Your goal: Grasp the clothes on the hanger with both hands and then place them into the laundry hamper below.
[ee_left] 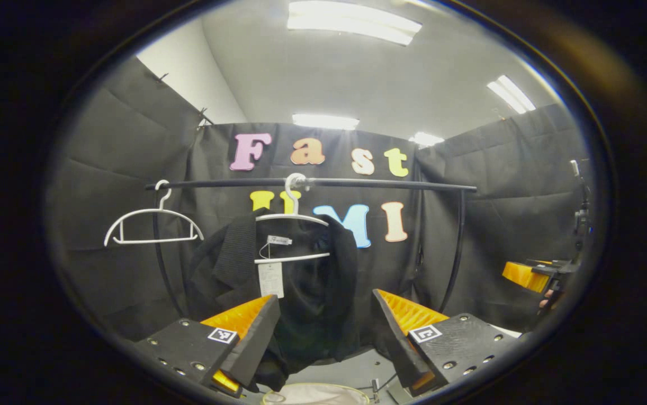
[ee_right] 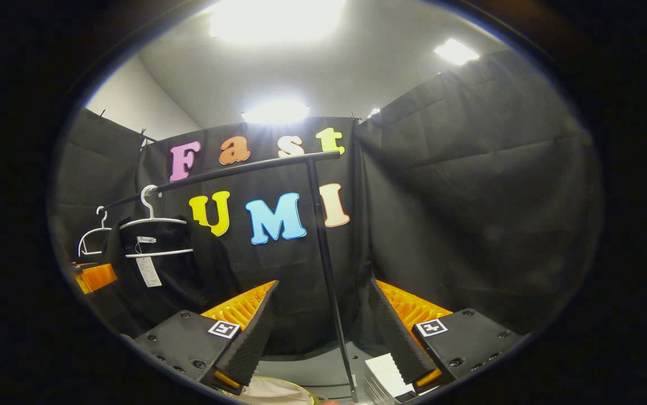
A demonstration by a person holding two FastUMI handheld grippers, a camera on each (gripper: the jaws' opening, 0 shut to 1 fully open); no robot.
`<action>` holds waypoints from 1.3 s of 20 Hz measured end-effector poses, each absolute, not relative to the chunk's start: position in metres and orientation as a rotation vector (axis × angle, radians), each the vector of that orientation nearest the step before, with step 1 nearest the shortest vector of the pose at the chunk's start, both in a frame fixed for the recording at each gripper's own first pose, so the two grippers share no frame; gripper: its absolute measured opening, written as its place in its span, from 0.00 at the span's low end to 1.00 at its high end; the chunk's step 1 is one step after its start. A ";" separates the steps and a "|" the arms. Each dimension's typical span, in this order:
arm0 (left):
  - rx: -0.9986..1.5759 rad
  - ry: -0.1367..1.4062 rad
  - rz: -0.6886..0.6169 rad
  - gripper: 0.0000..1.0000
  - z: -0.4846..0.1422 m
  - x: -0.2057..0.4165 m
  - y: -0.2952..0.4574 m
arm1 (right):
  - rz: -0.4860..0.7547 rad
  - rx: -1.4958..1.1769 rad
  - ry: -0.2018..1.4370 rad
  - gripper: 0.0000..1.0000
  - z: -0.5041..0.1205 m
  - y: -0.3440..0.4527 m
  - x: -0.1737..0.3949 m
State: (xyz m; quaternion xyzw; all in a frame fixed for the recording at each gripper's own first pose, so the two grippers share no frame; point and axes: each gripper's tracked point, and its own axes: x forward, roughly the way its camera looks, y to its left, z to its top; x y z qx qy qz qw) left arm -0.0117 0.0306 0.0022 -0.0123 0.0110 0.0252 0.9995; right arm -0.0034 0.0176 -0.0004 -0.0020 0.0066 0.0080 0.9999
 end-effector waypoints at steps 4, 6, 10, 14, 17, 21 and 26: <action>-0.029 0.032 0.103 0.94 0.006 -0.007 0.050 | 0.071 -0.001 0.027 0.98 0.000 0.040 0.013; -0.034 0.035 0.145 0.94 0.009 -0.006 0.061 | 0.122 0.003 0.039 0.98 0.000 0.057 0.022; -0.007 0.054 0.240 0.94 0.007 -0.004 0.078 | 0.279 0.039 0.071 0.98 -0.007 0.110 0.051; 0.017 0.055 0.373 0.94 0.010 -0.002 0.100 | 0.425 0.060 0.121 0.98 -0.018 0.162 0.083; -0.021 0.068 0.463 0.94 0.000 0.006 0.118 | 0.521 0.041 0.136 0.98 -0.022 0.196 0.105; -0.091 0.074 0.547 0.94 -0.013 0.026 0.134 | 0.631 0.015 0.151 0.98 -0.032 0.237 0.135; -0.116 0.098 0.643 0.94 -0.033 0.055 0.152 | 0.719 0.004 0.181 0.98 -0.048 0.276 0.176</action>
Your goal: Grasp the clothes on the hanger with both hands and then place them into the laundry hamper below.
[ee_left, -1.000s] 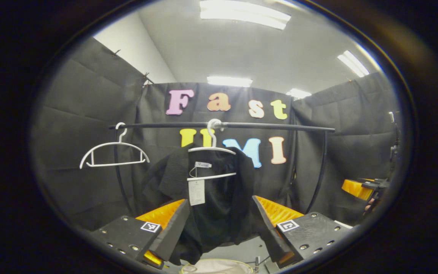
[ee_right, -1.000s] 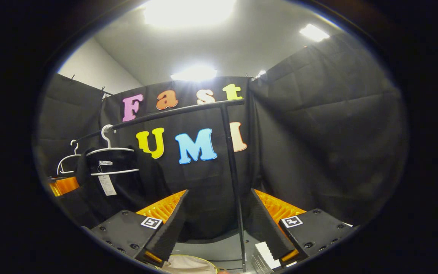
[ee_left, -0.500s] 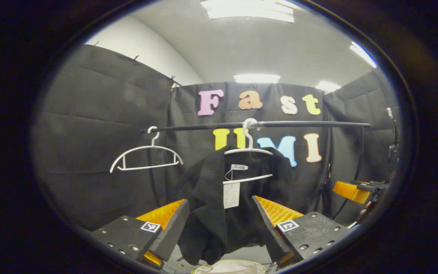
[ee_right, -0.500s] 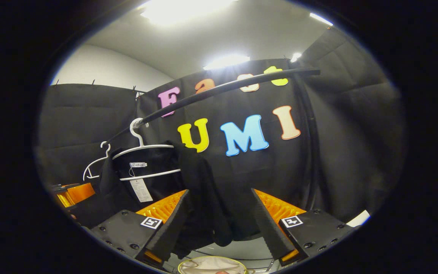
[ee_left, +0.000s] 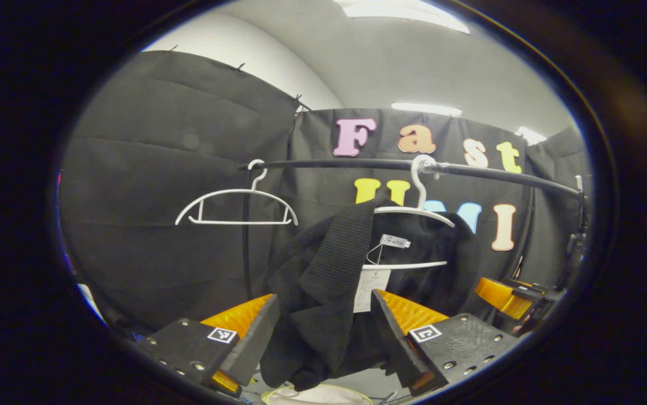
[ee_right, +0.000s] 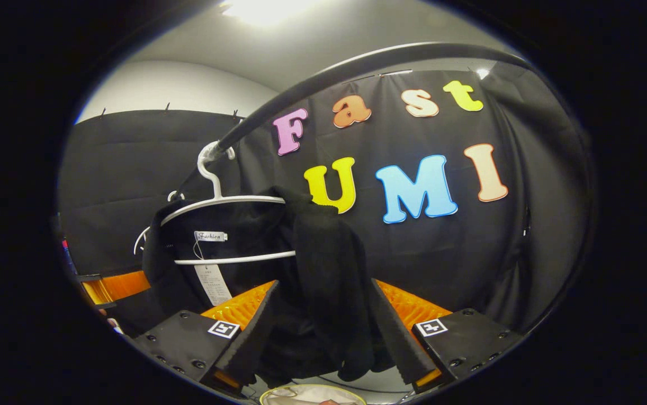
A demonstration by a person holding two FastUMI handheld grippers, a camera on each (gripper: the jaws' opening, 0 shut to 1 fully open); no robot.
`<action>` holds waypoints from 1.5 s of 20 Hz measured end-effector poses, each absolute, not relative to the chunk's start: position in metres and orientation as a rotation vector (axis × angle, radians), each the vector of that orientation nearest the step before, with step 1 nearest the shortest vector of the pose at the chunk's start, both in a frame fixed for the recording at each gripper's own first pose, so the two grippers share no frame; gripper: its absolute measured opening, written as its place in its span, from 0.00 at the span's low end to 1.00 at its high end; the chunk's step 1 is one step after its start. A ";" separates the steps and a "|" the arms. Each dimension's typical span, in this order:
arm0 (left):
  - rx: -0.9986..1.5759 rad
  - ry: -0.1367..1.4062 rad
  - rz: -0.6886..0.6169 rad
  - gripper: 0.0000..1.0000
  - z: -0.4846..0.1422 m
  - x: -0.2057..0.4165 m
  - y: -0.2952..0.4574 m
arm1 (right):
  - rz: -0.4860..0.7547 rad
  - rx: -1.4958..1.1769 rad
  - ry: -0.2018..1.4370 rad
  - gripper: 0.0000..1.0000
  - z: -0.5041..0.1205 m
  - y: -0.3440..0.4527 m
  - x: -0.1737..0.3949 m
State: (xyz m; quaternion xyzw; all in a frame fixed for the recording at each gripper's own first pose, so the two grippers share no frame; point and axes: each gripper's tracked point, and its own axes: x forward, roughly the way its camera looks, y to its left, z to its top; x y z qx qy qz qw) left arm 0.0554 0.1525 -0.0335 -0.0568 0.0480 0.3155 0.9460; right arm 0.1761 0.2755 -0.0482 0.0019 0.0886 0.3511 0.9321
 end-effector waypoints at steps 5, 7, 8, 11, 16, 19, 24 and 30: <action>-0.131 0.119 0.720 0.94 -0.053 0.077 0.165 | 0.776 -0.004 0.216 0.98 -0.067 0.303 0.207; -0.136 0.130 0.739 0.94 -0.059 0.085 0.167 | 0.784 0.006 0.227 0.98 -0.072 0.309 0.220; -0.133 0.129 0.745 0.95 -0.060 0.090 0.168 | 0.782 0.013 0.228 0.98 -0.074 0.312 0.228; -0.092 0.143 0.801 0.95 -0.068 0.098 0.180 | 0.758 0.028 0.236 0.98 -0.081 0.317 0.247; -0.080 0.115 0.855 0.94 -0.072 0.107 0.190 | 0.737 0.025 0.191 0.96 -0.083 0.324 0.257; -0.080 0.117 0.880 0.64 -0.074 0.106 0.197 | 0.772 0.026 0.188 0.74 -0.083 0.333 0.262; -0.096 0.105 0.802 0.12 -0.070 0.107 0.187 | 0.833 0.059 0.171 0.12 -0.080 0.333 0.267; -0.163 0.044 0.782 0.02 -0.057 0.092 0.183 | 0.910 0.080 0.197 0.00 -0.069 0.325 0.267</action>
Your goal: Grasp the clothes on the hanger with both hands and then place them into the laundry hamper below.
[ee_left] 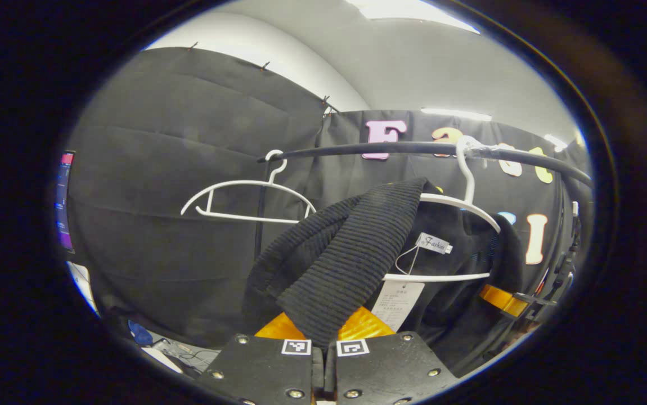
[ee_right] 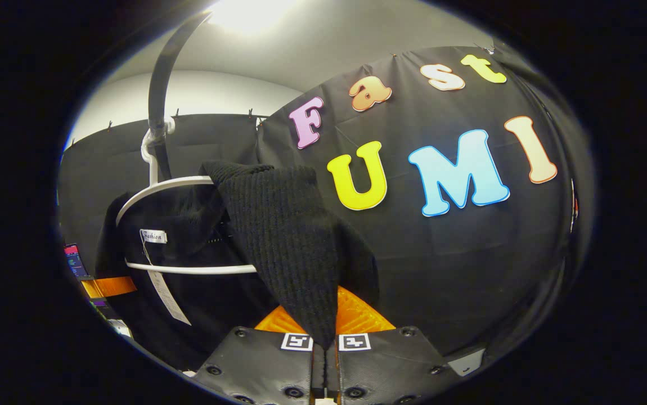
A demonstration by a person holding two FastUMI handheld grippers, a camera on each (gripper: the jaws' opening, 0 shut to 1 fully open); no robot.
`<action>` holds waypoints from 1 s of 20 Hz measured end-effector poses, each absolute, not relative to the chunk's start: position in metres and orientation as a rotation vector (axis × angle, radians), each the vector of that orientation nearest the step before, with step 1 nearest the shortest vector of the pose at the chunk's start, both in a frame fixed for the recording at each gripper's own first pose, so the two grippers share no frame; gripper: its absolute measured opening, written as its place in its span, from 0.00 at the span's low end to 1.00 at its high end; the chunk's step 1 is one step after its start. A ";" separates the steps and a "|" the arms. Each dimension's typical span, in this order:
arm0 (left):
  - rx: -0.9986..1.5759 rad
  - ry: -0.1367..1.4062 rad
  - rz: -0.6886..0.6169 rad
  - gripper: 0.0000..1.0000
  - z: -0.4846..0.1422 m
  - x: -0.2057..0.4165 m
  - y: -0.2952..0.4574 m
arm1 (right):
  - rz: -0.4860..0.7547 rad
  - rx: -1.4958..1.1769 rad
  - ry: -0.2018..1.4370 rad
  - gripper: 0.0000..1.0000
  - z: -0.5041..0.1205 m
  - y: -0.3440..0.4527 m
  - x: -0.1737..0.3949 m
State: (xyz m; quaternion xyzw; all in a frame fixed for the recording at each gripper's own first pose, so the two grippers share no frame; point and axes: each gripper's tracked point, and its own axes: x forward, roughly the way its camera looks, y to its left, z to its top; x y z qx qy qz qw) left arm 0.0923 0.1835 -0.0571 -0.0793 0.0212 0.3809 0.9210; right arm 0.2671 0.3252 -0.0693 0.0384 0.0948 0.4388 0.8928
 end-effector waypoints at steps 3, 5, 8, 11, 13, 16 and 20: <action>-0.168 0.030 0.775 0.02 -0.052 0.090 0.179 | 0.908 0.075 0.176 0.06 -0.065 0.319 0.265; -0.158 0.021 0.769 0.02 -0.043 0.082 0.175 | 0.898 0.091 0.177 0.06 -0.060 0.313 0.270; -0.142 0.015 0.771 0.02 -0.030 0.072 0.176 | 0.878 0.110 0.157 0.06 -0.050 0.303 0.281; -0.142 0.022 0.764 0.02 -0.023 0.061 0.177 | 0.867 0.122 0.144 0.06 -0.045 0.298 0.288; -0.112 0.028 0.742 0.02 -0.017 0.057 0.179 | 0.874 0.129 0.145 0.05 -0.043 0.298 0.290; -0.059 0.064 0.684 0.02 -0.008 0.051 0.178 | 0.906 0.117 0.154 0.05 -0.044 0.299 0.290; -0.063 0.084 0.577 0.02 -0.008 0.051 0.175 | 0.951 0.095 0.148 0.05 -0.054 0.300 0.289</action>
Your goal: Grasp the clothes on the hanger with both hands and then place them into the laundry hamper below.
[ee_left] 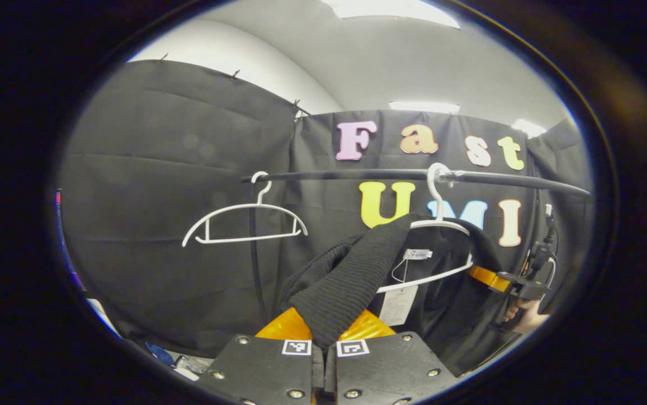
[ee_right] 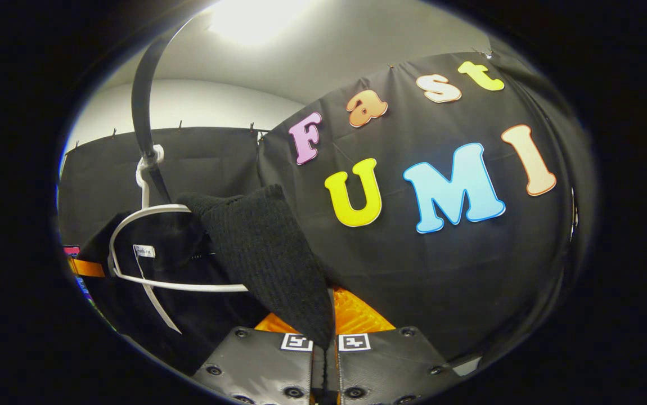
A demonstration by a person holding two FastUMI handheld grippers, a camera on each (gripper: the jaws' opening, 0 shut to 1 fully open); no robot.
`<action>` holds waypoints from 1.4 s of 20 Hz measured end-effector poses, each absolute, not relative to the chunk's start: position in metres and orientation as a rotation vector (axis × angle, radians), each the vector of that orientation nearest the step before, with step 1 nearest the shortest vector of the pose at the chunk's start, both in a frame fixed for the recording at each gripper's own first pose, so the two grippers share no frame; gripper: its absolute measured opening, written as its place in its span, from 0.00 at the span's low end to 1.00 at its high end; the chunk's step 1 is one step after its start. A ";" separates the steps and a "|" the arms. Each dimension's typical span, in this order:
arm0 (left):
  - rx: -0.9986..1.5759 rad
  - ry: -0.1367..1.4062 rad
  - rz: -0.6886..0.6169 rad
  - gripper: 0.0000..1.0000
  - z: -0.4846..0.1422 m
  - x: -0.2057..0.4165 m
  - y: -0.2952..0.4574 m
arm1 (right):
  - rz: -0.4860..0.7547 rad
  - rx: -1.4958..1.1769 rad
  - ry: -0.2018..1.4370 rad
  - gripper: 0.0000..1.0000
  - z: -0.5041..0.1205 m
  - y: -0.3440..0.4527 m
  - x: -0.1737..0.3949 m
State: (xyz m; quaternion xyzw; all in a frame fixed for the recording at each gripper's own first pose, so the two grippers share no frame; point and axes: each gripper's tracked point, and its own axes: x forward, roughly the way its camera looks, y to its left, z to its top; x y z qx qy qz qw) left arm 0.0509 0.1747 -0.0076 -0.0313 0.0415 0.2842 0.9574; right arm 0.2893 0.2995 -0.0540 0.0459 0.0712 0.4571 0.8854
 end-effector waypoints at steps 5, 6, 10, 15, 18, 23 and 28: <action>-0.113 0.065 0.488 0.02 -0.005 0.042 0.183 | 1.014 0.143 0.185 0.05 -0.054 0.296 0.282; -0.119 0.058 0.491 0.01 0.000 0.041 0.188 | 1.022 0.148 0.185 0.05 -0.051 0.296 0.282; -0.180 -0.037 0.391 0.02 0.033 0.040 0.178 | 1.031 0.183 0.230 0.05 -0.053 0.302 0.288; -0.132 -0.033 0.478 0.02 0.038 0.038 0.209 | 1.020 0.275 0.273 0.06 -0.042 0.310 0.298; -0.136 -0.039 0.485 0.02 0.045 0.038 0.213 | 1.023 0.315 0.338 0.06 -0.051 0.308 0.297; -0.065 0.000 0.494 0.02 0.053 0.034 0.220 | 1.030 0.232 0.321 0.12 -0.051 0.289 0.285; -0.091 -0.017 0.503 0.02 0.054 0.030 0.225 | 0.988 0.177 0.188 0.04 -0.028 0.278 0.291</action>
